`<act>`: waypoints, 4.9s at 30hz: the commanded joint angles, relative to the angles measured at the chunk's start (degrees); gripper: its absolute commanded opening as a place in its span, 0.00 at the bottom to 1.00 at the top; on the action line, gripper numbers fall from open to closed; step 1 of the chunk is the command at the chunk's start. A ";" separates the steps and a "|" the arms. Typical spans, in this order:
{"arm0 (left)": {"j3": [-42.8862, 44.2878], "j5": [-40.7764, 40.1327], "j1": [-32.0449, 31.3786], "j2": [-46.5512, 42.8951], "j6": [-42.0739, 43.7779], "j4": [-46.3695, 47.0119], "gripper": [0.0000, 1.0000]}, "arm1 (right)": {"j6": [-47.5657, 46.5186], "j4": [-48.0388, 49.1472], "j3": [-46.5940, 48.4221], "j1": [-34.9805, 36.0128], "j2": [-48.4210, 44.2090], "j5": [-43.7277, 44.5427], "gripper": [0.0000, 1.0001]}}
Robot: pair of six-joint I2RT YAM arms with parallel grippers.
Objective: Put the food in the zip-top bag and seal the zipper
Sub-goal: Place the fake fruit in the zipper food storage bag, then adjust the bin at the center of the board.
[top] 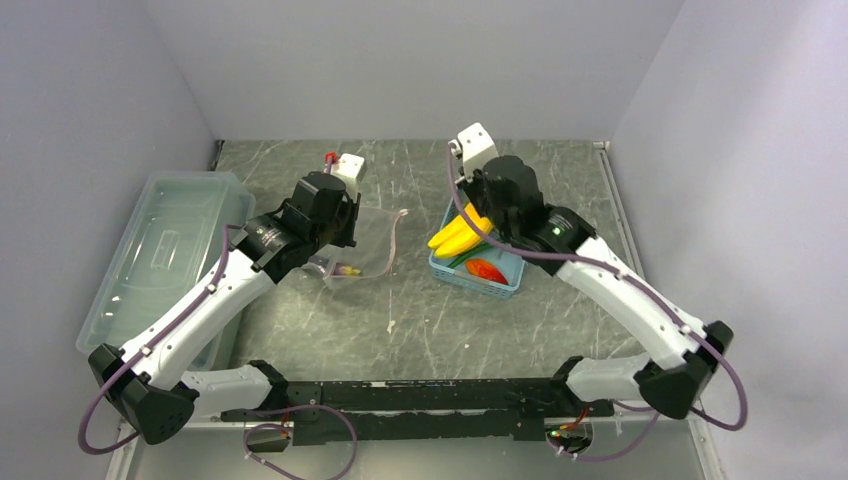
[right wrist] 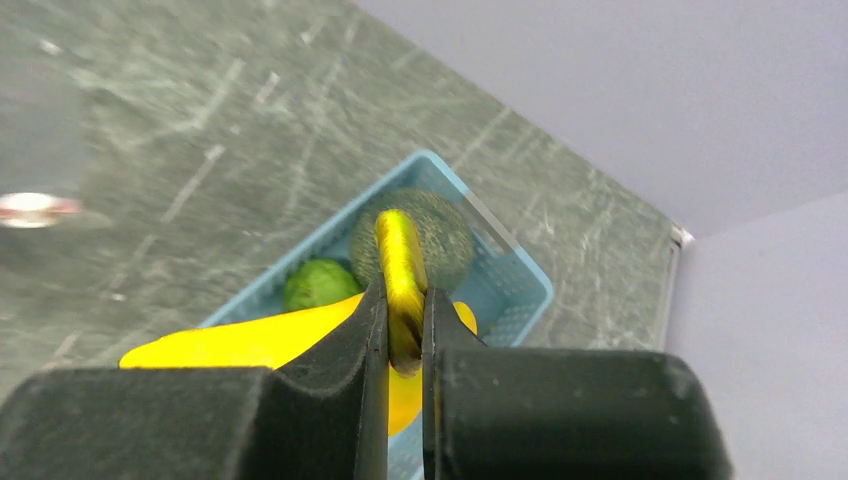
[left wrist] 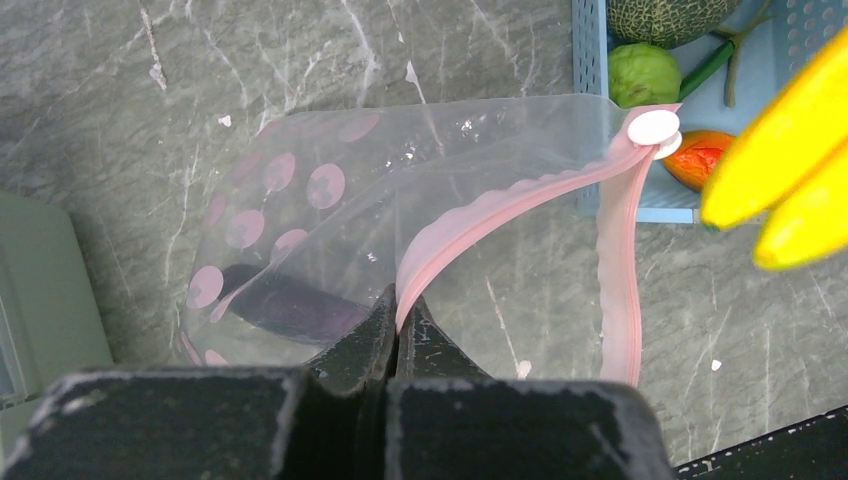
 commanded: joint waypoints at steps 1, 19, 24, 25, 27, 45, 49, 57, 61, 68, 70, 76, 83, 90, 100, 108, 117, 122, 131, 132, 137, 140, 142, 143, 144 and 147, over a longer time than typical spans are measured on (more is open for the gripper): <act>0.35 -1.13 0.21 -0.51 -0.60 1.15 0.00 | 2.65 10.89 -2.49 4.07 -7.49 1.01 0.00; 0.09 -3.82 0.18 -1.67 -2.59 1.70 0.00 | -12.61 34.90 -10.51 29.25 -11.78 11.75 0.00; 0.13 -3.30 0.21 -1.83 -2.81 1.70 0.00 | -21.17 45.83 -12.54 33.82 -8.41 17.00 0.00; 0.17 -3.24 0.21 -1.75 -2.81 1.63 0.00 | -22.79 47.77 -12.77 34.44 -7.54 17.83 0.00; 0.25 -3.18 0.24 -1.74 -2.90 1.53 0.00 | -25.31 50.39 -12.51 35.29 -5.64 19.31 0.00; 0.26 -1.99 0.58 -2.25 -3.59 1.61 0.00 | -36.20 70.04 -14.16 37.47 5.44 22.60 0.00; 0.10 -1.70 0.88 -2.53 -3.94 1.87 0.00 | -38.18 76.37 -15.97 37.46 8.17 23.15 0.00; 0.00 -1.22 1.31 -2.90 -4.30 2.03 0.00 | -40.87 86.60 -19.29 37.38 12.44 24.30 0.00; -0.09 -0.62 1.58 -3.11 -4.48 2.23 0.00 | -44.90 95.47 -19.45 36.79 16.54 27.87 0.00; -0.28 -0.25 1.91 -3.40 -4.94 2.48 0.00 | -52.14 113.19 -14.68 35.21 27.03 34.14 0.00; -0.33 -0.22 2.03 -3.41 -5.01 2.54 0.00 | -51.89 114.29 -13.57 34.81 28.64 34.62 0.00; -0.33 -0.05 2.10 -3.02 -5.01 2.42 0.00 | -39.94 106.44 -11.87 33.24 28.44 35.97 0.00; -0.32 0.00 2.40 -3.14 -5.01 2.49 0.00 | -13.72 84.39 -13.20 30.50 23.06 33.47 0.00; -0.32 0.28 2.77 -2.90 -5.01 2.50 0.00 | -1.33 74.14 -16.31 29.37 18.68 27.73 0.30; -0.34 0.88 3.66 -2.62 -5.10 2.58 0.00 | 6.20 66.71 -19.01 29.46 12.48 21.20 0.43; -0.42 1.28 4.05 -2.36 -5.22 2.65 0.00 | 8.30 63.99 -20.92 29.55 7.16 17.82 0.36; -0.46 1.91 4.13 -2.36 -4.70 2.84 0.00 | 8.39 55.76 -19.88 29.16 4.18 17.83 0.36; -0.62 2.39 4.12 -2.61 -4.33 2.97 0.00 | 8.39 47.44 -18.46 26.43 2.11 17.83 0.36; -0.79 2.87 4.12 -2.80 -3.56 3.29 0.00 | 8.39 32.82 -17.42 14.73 -1.86 17.83 0.36; -0.76 2.91 4.12 -2.65 -3.46 3.29 0.00 | 8.39 31.51 -17.35 13.82 -2.06 17.83 0.36; -0.79 3.02 4.12 -2.53 -3.29 3.20 0.00 | 8.39 24.15 -15.73 6.80 -1.94 17.83 0.36; -0.71 2.97 4.12 -2.61 -3.19 3.20 0.00 | 8.39 19.53 -13.98 2.71 -1.57 17.83 0.36; -0.73 3.08 4.12 -2.71 -3.08 3.20 0.00 | 8.39 15.22 -12.15 -0.31 -0.70 17.83 0.36; -0.72 3.13 4.12 -2.79 -3.08 3.20 0.00 | 8.39 13.12 -11.10 -1.78 -0.14 17.83 0.36; -0.78 3.10 4.12 -2.87 -3.03 3.20 0.00 | 8.39 10.71 -10.13 -3.11 0.52 17.83 0.36; -0.73 3.32 4.12 -3.05 -2.99 3.20 0.00 | 8.39 4.92 -7.99 -6.73 2.36 17.83 0.36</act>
